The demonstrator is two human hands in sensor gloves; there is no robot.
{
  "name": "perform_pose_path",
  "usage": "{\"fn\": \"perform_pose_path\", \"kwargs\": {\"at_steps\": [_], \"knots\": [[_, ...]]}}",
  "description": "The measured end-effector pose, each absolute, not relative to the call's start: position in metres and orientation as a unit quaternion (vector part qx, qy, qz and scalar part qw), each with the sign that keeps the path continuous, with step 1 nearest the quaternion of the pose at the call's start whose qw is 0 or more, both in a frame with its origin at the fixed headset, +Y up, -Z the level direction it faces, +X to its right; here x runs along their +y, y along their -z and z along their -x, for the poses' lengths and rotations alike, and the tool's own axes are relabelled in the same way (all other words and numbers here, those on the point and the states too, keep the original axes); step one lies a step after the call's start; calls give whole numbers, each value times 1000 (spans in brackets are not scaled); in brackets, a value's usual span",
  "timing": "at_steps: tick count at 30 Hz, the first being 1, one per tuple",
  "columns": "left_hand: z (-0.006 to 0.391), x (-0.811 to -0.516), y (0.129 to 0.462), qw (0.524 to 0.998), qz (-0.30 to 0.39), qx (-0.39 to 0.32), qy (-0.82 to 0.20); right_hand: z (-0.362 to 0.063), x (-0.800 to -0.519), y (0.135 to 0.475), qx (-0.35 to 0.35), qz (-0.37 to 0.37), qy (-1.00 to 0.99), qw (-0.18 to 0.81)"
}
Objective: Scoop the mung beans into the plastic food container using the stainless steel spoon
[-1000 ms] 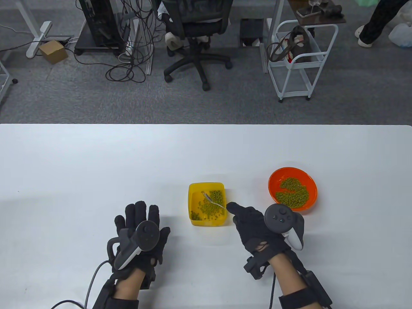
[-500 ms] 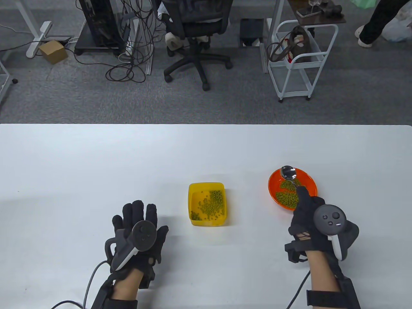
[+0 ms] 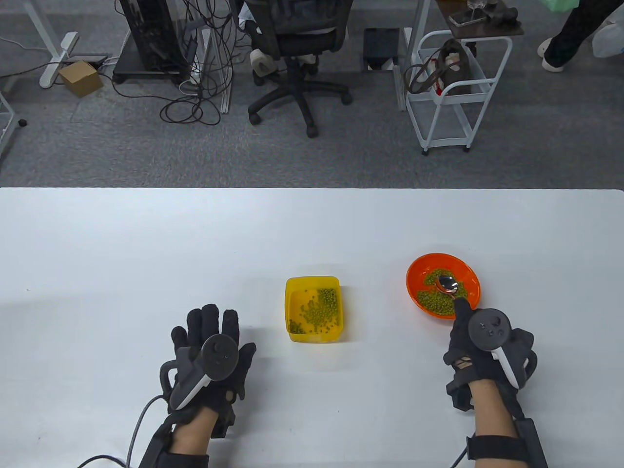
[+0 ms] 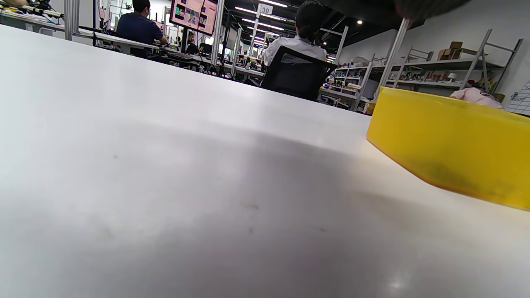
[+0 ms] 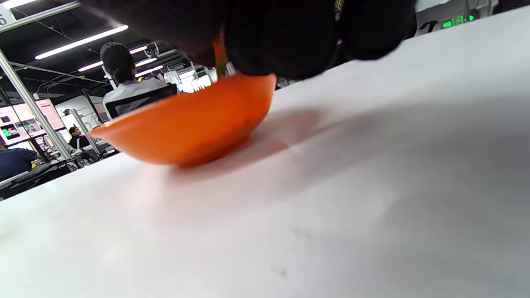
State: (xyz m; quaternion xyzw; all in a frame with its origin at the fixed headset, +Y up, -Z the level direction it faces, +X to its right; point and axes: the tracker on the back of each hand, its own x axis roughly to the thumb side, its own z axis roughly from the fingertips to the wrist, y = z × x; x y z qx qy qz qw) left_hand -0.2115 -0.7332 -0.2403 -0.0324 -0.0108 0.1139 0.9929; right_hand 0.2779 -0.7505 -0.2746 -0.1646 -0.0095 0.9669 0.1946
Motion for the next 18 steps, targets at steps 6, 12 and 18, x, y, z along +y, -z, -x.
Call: {"fn": "perform_pose_path", "kwargs": {"at_steps": [6, 12, 18], "knots": [[212, -734, 241, 993, 35, -9, -116, -276, -755, 276, 11, 163, -971, 174], [212, -734, 241, 993, 36, -9, -116, -275, -755, 276, 18, 163, -972, 169], [212, -734, 241, 993, 37, -9, -116, -276, -754, 276, 22, 165, -971, 172]]}}
